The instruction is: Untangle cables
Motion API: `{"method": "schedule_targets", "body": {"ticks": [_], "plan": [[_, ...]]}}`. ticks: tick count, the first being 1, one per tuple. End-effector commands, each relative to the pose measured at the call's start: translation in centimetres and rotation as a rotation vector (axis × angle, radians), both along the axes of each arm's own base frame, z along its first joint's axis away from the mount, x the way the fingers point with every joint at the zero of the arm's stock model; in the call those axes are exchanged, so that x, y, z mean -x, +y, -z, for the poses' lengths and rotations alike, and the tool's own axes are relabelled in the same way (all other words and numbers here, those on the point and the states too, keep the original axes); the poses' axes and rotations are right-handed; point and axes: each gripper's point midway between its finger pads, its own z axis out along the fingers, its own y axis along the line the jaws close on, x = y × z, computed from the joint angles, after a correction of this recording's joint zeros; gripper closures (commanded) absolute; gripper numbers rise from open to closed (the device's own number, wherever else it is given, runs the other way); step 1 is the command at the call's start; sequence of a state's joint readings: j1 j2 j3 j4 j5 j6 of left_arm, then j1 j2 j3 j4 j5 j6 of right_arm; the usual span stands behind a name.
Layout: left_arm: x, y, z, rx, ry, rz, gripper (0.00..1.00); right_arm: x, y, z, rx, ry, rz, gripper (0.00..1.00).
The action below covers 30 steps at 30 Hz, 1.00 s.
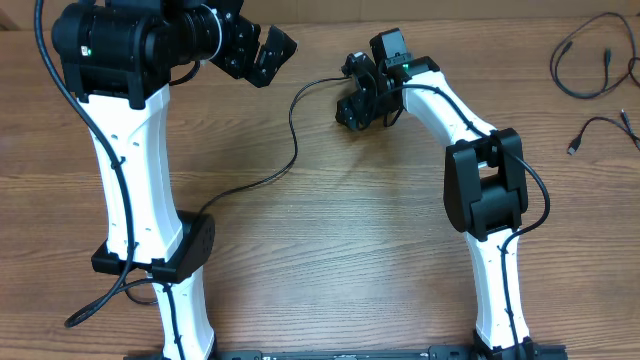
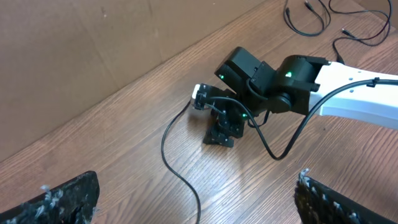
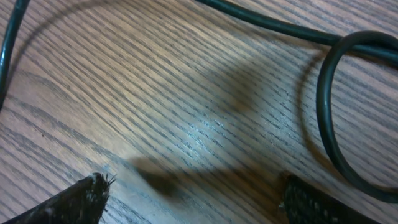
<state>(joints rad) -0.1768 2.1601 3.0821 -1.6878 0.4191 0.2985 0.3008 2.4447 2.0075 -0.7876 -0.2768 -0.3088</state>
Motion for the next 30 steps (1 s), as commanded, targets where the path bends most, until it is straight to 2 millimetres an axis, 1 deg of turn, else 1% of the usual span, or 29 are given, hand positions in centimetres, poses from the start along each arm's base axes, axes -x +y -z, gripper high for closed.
{"method": "schedule_targets", "body": {"ticks": [1, 3, 5, 7, 9, 12, 15, 16, 23, 24, 29, 30], "plan": [[-0.4, 0.0, 0.7, -0.027, 0.003, 0.005, 0.00, -0.9, 1.0, -5.6, -0.019, -0.119, -0.018, 0.07], [-0.5, 0.2, 0.7, -0.034, 0.002, -0.003, 0.00, -1.6, 1.2, -8.1, -0.037, -0.169, -0.014, 0.05], [-0.5, 0.1, 0.7, -0.035, 0.002, -0.002, 0.00, -2.3, 1.2, -9.6, -0.049, -0.206, -0.011, 0.04], [-0.4, 0.1, 0.7, -0.035, 0.002, -0.002, 0.00, -2.9, 1.0, -10.2, -0.055, -0.229, -0.004, 0.03], [-0.4, 0.1, 0.7, -0.035, 0.002, -0.002, 0.00, -3.3, 0.7, -10.4, -0.059, -0.244, 0.003, 0.02], [-0.4, 0.1, 0.7, -0.035, 0.002, -0.003, 0.00, -3.8, 0.3, -9.7, -0.057, -0.243, 0.011, 0.00], [-0.4, 0.1, 0.7, -0.034, 0.002, -0.002, 0.00, -4.1, 0.1, -8.2, -0.042, -0.233, 0.020, 0.00], [-0.4, 0.1, 0.7, -0.034, 0.002, -0.002, 0.00, -4.2, 0.1, -8.0, -0.040, -0.232, 0.020, 0.00], [-0.4, 0.1, 0.7, -0.034, 0.003, -0.002, 0.00, -4.1, -0.2, -4.9, -0.024, -0.182, 0.024, 0.00], [-0.4, 0.1, 0.7, -0.033, 0.003, -0.003, 0.00, -4.0, -0.3, -4.0, -0.019, -0.167, 0.024, 0.00], [-0.4, 0.1, 0.7, -0.029, 0.006, -0.007, 0.00, -3.1, -0.5, -0.8, 0.002, -0.094, 0.023, 0.00], [-0.4, 0.1, 0.7, -0.029, 0.006, -0.007, 0.00, -2.7, -0.6, 0.1, 0.011, -0.070, 0.022, 0.06]]}}
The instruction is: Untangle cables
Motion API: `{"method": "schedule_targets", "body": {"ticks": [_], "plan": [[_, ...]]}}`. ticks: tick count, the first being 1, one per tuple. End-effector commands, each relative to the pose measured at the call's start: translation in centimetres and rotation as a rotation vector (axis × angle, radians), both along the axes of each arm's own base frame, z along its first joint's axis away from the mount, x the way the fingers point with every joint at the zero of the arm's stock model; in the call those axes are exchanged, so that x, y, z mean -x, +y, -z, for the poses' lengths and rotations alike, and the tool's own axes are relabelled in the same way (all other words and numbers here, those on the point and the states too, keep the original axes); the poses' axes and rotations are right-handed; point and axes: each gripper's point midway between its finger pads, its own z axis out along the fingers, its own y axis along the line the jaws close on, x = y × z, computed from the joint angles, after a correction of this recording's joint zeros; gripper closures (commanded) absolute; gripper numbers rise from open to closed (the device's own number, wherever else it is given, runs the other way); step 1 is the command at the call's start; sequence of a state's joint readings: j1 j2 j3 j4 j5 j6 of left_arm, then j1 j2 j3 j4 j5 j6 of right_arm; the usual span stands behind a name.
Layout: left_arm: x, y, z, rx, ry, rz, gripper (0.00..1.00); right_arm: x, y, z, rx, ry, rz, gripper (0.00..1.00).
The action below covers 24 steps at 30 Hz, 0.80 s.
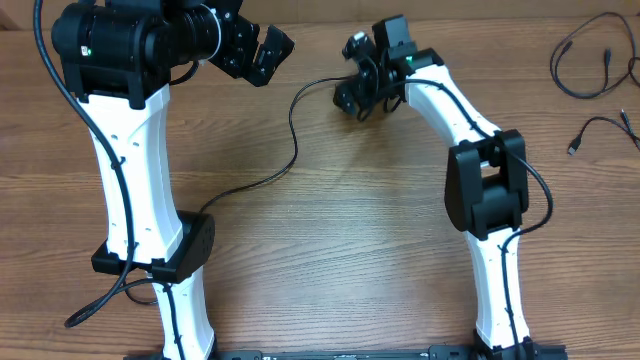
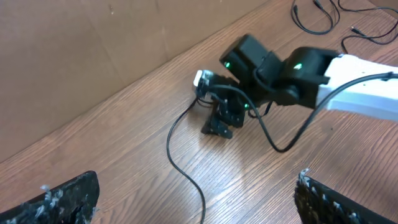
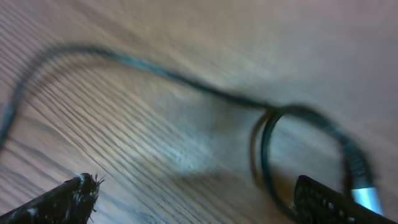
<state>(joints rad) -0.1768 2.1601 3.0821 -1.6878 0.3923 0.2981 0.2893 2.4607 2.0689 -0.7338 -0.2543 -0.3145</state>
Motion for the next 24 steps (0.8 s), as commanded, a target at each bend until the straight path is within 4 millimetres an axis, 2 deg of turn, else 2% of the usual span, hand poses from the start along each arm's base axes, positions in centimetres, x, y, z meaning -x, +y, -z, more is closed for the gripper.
{"method": "schedule_targets", "body": {"ticks": [1, 3, 6, 9, 11, 14, 16, 18, 21, 24], "plan": [[-0.2, -0.3, 0.6, -0.011, 0.010, 0.013, 0.00, 0.4, -0.5, 1.9, 0.022, 0.044, 0.003, 0.18], [-0.2, -0.3, 0.6, -0.011, 0.010, 0.013, 0.00, 1.0, -0.7, 2.3, 0.033, 0.073, 0.000, 0.37], [-0.2, -0.3, 0.6, -0.012, 0.010, 0.013, 0.00, 2.6, -1.1, 2.8, 0.052, 0.140, 0.000, 0.43], [-0.2, -0.3, 0.6, -0.012, 0.009, 0.013, 0.00, 4.4, -2.7, 3.7, 0.122, 0.220, 0.020, 0.74], [-0.2, -0.3, 0.6, -0.012, 0.010, 0.013, 0.00, 6.1, -3.8, 4.2, 0.174, 0.297, 0.036, 0.83], [-0.2, -0.3, 0.6, -0.012, 0.009, 0.013, 0.00, 9.4, -5.0, 4.6, 0.225, 0.433, 0.033, 0.86], [-0.2, -0.3, 0.6, -0.012, 0.009, 0.013, 0.00, 10.6, -5.3, 4.6, 0.239, 0.479, 0.031, 0.87], [-0.2, -0.3, 0.6, -0.011, 0.010, 0.013, 0.00, 10.5, -5.3, 4.6, 0.239, 0.477, 0.031, 0.96], [-0.2, -0.4, 0.6, 0.004, 0.021, 0.001, 0.00, 9.5, -4.5, 4.3, 0.194, 0.444, 0.048, 0.96], [-0.2, -0.4, 0.6, 0.002, 0.019, 0.003, 0.00, 8.6, -3.8, 1.8, 0.174, 0.383, 0.041, 0.96]]}}
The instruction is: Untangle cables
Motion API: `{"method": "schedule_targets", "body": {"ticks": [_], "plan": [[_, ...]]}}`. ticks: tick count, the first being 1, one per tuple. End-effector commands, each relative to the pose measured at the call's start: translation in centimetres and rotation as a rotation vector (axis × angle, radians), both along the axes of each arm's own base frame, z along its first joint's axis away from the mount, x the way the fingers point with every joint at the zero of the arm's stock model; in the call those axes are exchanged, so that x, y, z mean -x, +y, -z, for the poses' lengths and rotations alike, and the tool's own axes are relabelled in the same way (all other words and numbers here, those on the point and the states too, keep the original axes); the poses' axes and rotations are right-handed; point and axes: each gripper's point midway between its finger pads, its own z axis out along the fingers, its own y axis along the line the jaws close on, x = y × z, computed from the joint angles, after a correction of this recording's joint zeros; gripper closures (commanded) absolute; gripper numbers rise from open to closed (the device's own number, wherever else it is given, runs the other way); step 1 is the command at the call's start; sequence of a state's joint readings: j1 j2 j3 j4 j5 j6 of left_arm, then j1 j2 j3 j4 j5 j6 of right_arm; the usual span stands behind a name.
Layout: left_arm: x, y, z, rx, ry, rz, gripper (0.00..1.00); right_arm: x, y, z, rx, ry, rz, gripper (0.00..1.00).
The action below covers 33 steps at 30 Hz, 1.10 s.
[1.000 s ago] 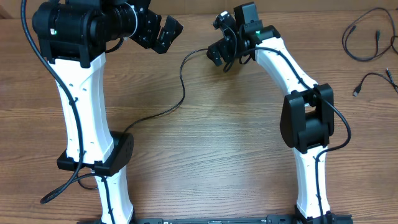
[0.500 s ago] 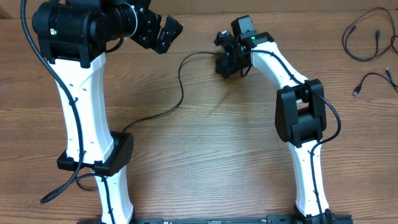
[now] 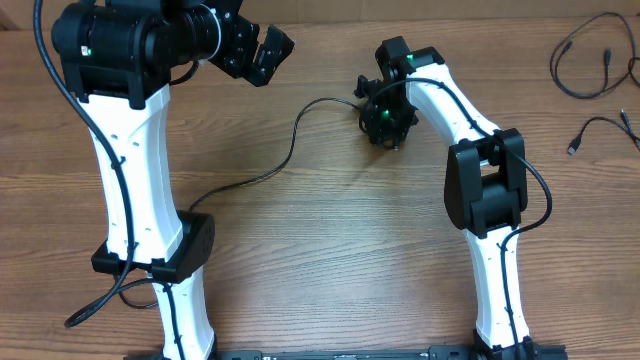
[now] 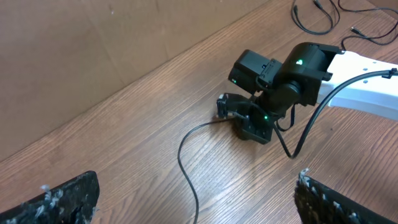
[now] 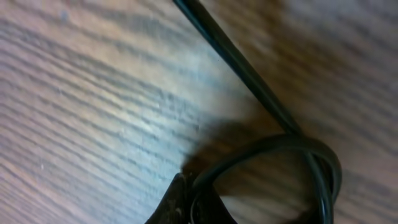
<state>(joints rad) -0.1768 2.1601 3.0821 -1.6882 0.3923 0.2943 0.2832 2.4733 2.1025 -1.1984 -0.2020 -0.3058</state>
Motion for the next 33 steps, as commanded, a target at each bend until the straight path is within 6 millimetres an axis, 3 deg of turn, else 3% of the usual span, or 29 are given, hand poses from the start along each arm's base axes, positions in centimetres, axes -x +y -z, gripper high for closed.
{"method": "schedule_targets", "body": {"ticks": [1, 4, 8, 12, 14, 19, 27, 30, 33], "plan": [[-0.2, -0.4, 0.5, 0.003, 0.014, 0.009, 0.00, -0.9, 0.5, -2.6, -0.005, -0.063, 0.005, 0.96], [-0.5, -0.9, 0.2, 0.021, 0.003, 0.026, 0.00, -2.3, 1.4, -8.6, -0.044, -0.186, -0.003, 0.96], [-0.7, -2.3, -0.4, 0.088, -0.013, 0.093, 0.00, -3.5, 2.2, -19.1, -0.121, -0.396, 0.014, 0.96], [-0.8, -3.4, -0.9, 0.140, -0.026, 0.148, 0.00, -2.9, 2.3, -28.1, -0.198, -0.581, 0.015, 0.96], [-1.1, -3.3, -1.0, 0.143, -0.037, 0.146, 0.00, -2.2, 2.0, -31.1, -0.218, -0.643, 0.014, 0.96], [-1.2, -2.9, -1.3, 0.130, -0.079, 0.203, 0.00, -0.8, 1.0, -35.1, -0.238, -0.722, 0.021, 0.96], [1.0, -5.0, -2.0, 0.170, -0.174, 0.482, 0.00, 0.7, 0.5, -37.4, -0.249, -0.766, 0.018, 0.96], [0.9, -5.3, -1.1, 0.157, -0.180, 0.532, 0.00, 0.9, 0.4, -37.9, -0.252, -0.774, 0.018, 0.96], [-0.3, -5.0, 1.1, 0.108, -0.146, 0.527, 0.00, 1.2, 0.3, -38.4, -0.255, -0.785, 0.018, 0.96]]}}
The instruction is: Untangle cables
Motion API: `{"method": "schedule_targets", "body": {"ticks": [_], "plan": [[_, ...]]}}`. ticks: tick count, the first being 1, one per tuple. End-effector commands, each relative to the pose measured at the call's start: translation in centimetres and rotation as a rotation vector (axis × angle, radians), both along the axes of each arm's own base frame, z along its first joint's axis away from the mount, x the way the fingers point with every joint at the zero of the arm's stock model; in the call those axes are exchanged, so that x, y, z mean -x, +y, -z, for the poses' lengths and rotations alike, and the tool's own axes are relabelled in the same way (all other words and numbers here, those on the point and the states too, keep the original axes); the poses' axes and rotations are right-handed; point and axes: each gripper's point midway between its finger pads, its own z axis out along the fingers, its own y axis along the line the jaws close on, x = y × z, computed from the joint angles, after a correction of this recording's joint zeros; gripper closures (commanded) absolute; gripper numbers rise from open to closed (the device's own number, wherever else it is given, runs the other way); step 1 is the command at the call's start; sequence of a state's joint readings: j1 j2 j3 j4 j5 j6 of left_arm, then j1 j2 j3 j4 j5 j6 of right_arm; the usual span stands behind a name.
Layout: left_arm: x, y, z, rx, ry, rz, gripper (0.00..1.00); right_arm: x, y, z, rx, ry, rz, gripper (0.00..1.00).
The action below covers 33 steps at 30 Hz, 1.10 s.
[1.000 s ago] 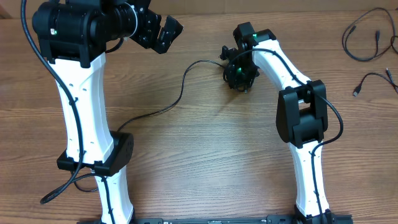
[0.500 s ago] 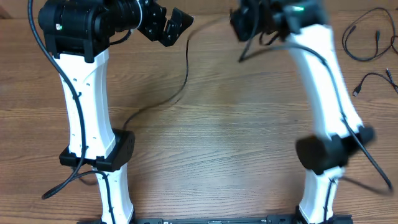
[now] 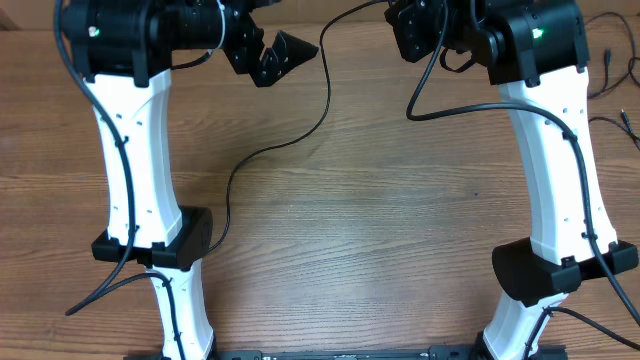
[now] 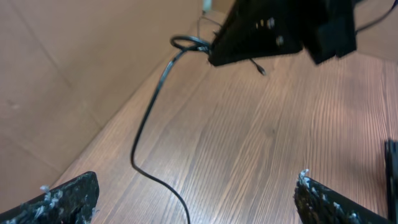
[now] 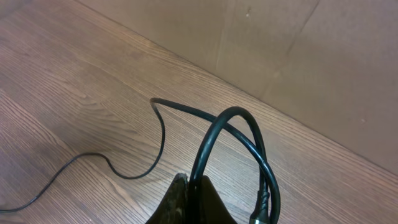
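Observation:
A long black cable [image 3: 325, 100] hangs from my raised right gripper [image 3: 412, 28] and trails down across the table to the left arm's base. In the right wrist view the right gripper [image 5: 193, 198] is shut on the cable's loop [image 5: 233, 121], high above the wood. The cable's connector [image 5: 262, 211] hangs beside the fingers. My left gripper [image 3: 278, 52] is open beside the hanging cable, not touching it. In the left wrist view its fingertips [image 4: 59, 200] stand far apart, with the cable [image 4: 152, 102] running up to the right gripper [image 4: 261, 37].
More loose black cables [image 3: 625, 120] lie at the table's far right edge, partly behind the right arm. A brown cardboard wall [image 5: 298, 50] runs along the back of the table. The arm bases [image 3: 170, 245] stand near the front edge.
The right gripper, then shut on the cable's loop down on the table, is now high above it, and the cable hangs from it. The left gripper stays open in about the same place.
My right gripper was open, low over the table by the cable's looped end. Then it was further back, over the loop, still open. Then it was shut on the loop on the wood. Now it holds the loop high, with the cable drawn up off the table.

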<state>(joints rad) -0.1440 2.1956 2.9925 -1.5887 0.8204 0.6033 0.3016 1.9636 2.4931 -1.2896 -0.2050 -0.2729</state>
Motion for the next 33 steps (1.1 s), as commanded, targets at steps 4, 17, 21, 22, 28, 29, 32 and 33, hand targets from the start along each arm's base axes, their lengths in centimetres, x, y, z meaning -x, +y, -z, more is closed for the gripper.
{"method": "schedule_targets", "body": {"ticks": [4, 17, 21, 22, 28, 29, 32, 33], "plan": [[-2.4, -0.3, 4.8, -0.078, 0.003, 0.078, 0.00, 1.4, -0.6, -2.7, -0.024, -0.055, 0.002, 0.96], [-5.3, -3.2, 6.9, -0.047, -0.068, 0.134, 0.07, 4.3, 0.2, -5.3, -0.094, -0.079, -0.076, 0.96], [-5.4, -4.4, 6.4, -0.037, -0.103, 0.148, 0.87, 4.4, 0.1, -5.1, -0.090, -0.067, -0.075, 0.96], [-5.5, -4.6, 6.2, -0.030, -0.104, 0.145, 0.96, 4.5, 0.1, -5.1, -0.089, -0.066, -0.075, 0.96], [-5.4, -5.6, 5.6, -0.010, -0.121, 0.162, 0.96, 4.6, 0.1, -4.8, -0.086, -0.053, -0.074, 0.96], [-5.2, -5.7, 5.6, -0.002, -0.119, 0.169, 0.96, 4.6, 0.0, -4.8, -0.085, -0.052, -0.073, 0.96], [-4.9, -5.8, 5.3, 0.023, -0.115, 0.189, 0.95, 4.7, 0.0, -4.7, -0.084, -0.046, -0.073, 0.96], [-5.0, -5.7, 5.3, 0.021, -0.113, 0.185, 0.95, 4.7, 0.0, -4.7, -0.084, -0.045, -0.073, 0.96]]}}
